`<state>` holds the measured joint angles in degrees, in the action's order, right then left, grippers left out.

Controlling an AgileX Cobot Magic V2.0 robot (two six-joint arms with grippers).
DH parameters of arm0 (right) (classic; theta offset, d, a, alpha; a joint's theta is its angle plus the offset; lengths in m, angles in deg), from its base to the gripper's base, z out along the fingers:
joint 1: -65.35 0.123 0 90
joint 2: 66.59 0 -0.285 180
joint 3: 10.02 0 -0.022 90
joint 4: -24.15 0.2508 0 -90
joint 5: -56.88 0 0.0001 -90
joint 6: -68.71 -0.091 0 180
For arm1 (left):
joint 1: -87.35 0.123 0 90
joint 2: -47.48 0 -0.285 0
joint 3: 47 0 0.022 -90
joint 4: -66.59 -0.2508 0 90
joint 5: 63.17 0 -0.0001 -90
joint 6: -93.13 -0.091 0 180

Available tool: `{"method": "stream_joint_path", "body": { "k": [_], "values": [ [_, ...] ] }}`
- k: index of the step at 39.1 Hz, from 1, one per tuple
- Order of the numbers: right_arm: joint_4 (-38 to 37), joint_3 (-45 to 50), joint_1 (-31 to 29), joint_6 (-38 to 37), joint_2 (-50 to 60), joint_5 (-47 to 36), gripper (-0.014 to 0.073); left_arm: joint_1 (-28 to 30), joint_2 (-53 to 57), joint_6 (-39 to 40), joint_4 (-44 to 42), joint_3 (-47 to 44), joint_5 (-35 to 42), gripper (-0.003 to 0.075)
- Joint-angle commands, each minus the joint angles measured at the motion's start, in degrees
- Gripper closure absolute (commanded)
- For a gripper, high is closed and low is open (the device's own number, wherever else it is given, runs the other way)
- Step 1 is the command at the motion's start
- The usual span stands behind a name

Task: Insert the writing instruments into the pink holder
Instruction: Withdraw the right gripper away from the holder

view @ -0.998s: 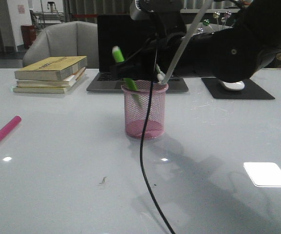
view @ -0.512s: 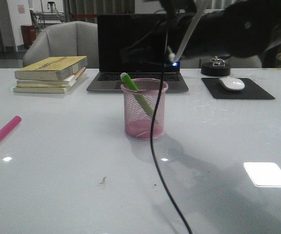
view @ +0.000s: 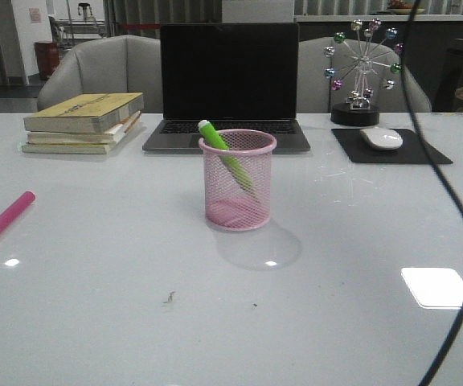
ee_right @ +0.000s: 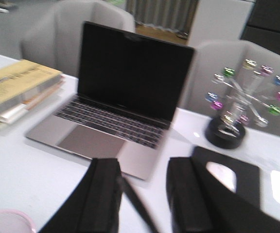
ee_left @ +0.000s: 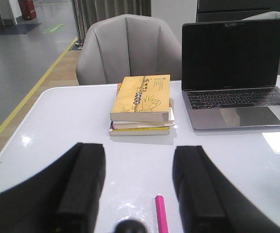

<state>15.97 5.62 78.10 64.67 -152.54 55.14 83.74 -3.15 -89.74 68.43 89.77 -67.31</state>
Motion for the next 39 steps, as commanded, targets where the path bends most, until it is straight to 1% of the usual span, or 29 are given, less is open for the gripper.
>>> {"method": "stream_joint_path", "body": {
  "k": [1, 7, 10, 16, 29, 34, 39],
  "values": [
    [0.16, -1.50, -3.13, 0.66, 5.81, 3.16, 0.0230, -0.16, 0.18, 0.07, 0.08, 2.19, 4.63, 0.0327],
    [-1.23, -1.50, -6.85, 0.66, 10.61, 12.14, 0.0230, -0.16, 0.18, 0.07, 0.08, 2.19, 4.63, 0.0327],
    [-1.36, -1.38, -7.61, 0.66, 12.75, 15.36, 0.0230, -0.16, 0.18, 0.07, 0.08, 2.19, 4.63, 0.0327],
    [-1.36, 2.07, -7.88, 0.66, 17.46, 17.52, 0.0230, -0.16, 0.18, 0.07, 0.08, 2.19, 4.63, 0.0327],
    [-1.36, 17.62, -7.88, 0.66, 32.37, 18.32, 0.0230, -0.16, 0.18, 0.07, 0.08, 2.19, 4.63, 0.0327],
    [-1.36, 20.60, -7.88, 0.66, 37.73, 21.60, 0.0230, -0.16, 0.18, 0.07, 0.08, 2.19, 4.63, 0.0327],
    [-1.36, 22.53, -7.88, 0.66, 41.82, 26.88, 0.0230, -0.16, 0.18, 0.07, 0.08, 2.19, 4.63, 0.0327]
  ]
}}
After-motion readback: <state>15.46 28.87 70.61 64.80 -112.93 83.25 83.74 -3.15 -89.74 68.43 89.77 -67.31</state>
